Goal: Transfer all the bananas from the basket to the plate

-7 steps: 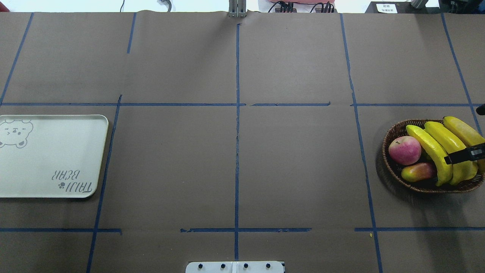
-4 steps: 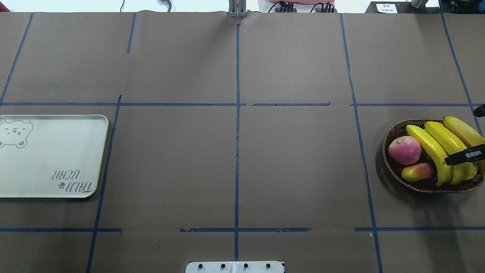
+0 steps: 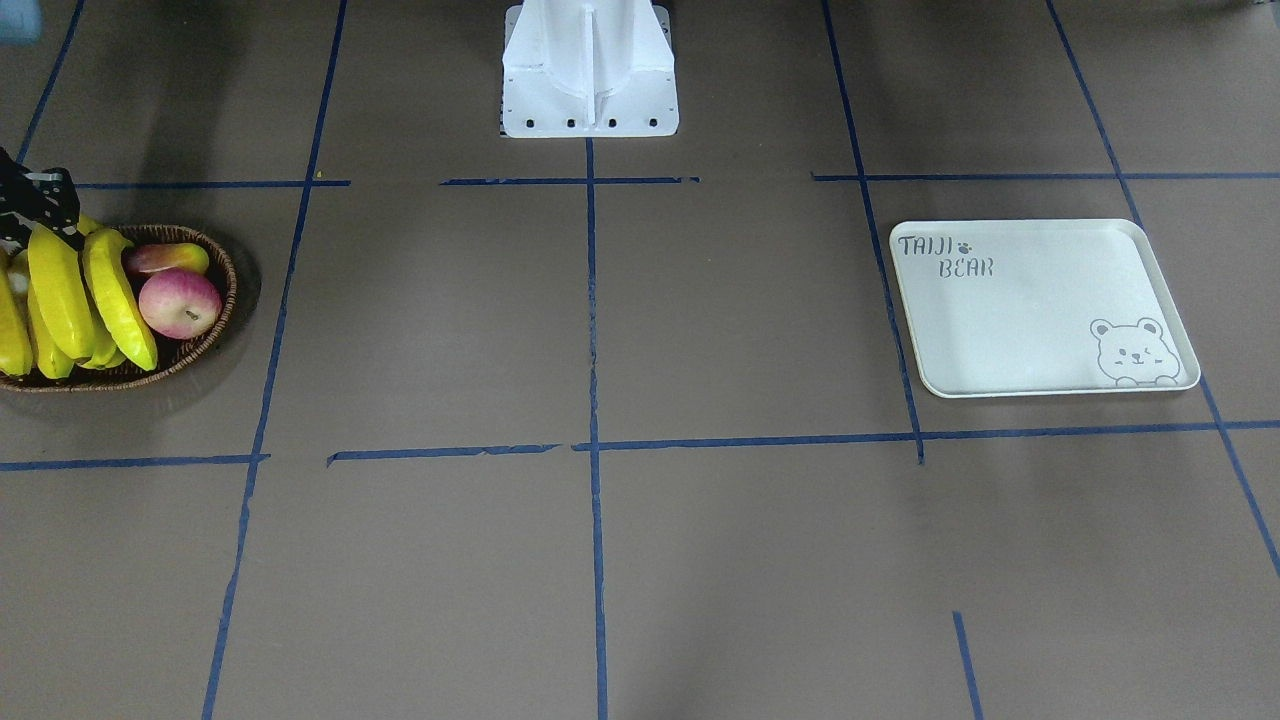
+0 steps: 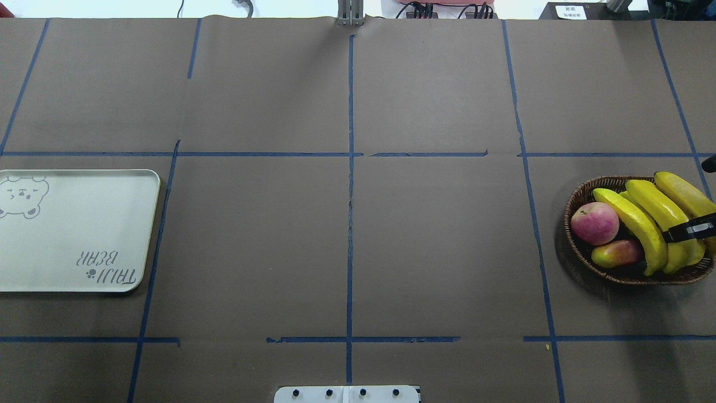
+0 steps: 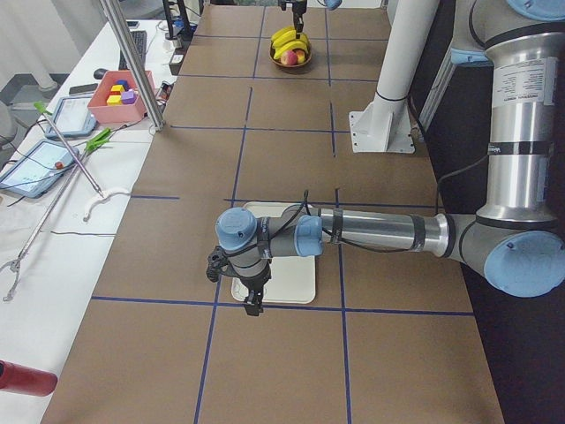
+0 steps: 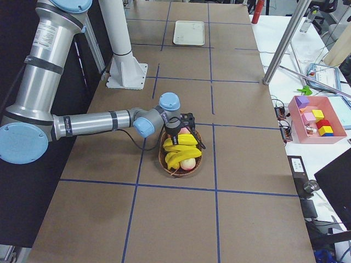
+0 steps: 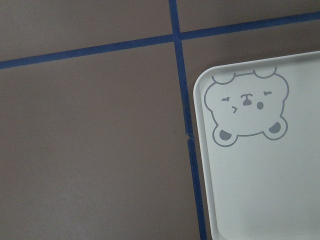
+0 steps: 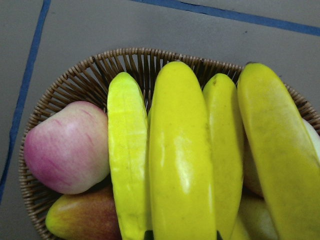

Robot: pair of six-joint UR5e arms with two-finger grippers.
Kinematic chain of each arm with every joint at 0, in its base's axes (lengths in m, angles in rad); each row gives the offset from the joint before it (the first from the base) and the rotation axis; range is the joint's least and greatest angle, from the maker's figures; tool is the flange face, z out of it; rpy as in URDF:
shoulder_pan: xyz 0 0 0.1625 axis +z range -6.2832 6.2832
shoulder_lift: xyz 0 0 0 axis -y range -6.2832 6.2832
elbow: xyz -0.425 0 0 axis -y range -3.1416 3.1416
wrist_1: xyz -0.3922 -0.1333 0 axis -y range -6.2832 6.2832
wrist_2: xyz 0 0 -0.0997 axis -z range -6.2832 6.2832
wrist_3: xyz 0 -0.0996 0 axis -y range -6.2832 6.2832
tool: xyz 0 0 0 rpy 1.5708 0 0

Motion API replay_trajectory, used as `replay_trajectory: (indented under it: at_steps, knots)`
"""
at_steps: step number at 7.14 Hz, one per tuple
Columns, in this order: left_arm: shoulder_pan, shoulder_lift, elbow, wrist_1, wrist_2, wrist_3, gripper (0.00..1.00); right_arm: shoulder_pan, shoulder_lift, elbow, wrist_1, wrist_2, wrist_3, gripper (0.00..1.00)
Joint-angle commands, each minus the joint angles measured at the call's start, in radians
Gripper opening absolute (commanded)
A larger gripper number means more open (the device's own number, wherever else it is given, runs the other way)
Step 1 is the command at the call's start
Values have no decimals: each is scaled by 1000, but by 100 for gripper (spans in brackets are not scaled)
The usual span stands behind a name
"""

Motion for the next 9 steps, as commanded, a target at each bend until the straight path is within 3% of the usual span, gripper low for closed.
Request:
replay_trajectory:
  at_steps: [1,3,6,8,9]
  knots:
    - [0,-2,-3,-1,-2,0,100,75,5,53,-13,25,-4,0]
    - [0,-3,-18,1,1,6,100,150,73,58,-15,175,-1,0]
    - [5,-21,-59,-22,14,-1,100,129,241,8,-1,205,58,1]
    - [6,-86,-40,-222,20,-3,100,48,314,9,5,196,132,1]
    - [14,-131,-17,-235,12,-53,100,6,386,-12,5,190,193,1]
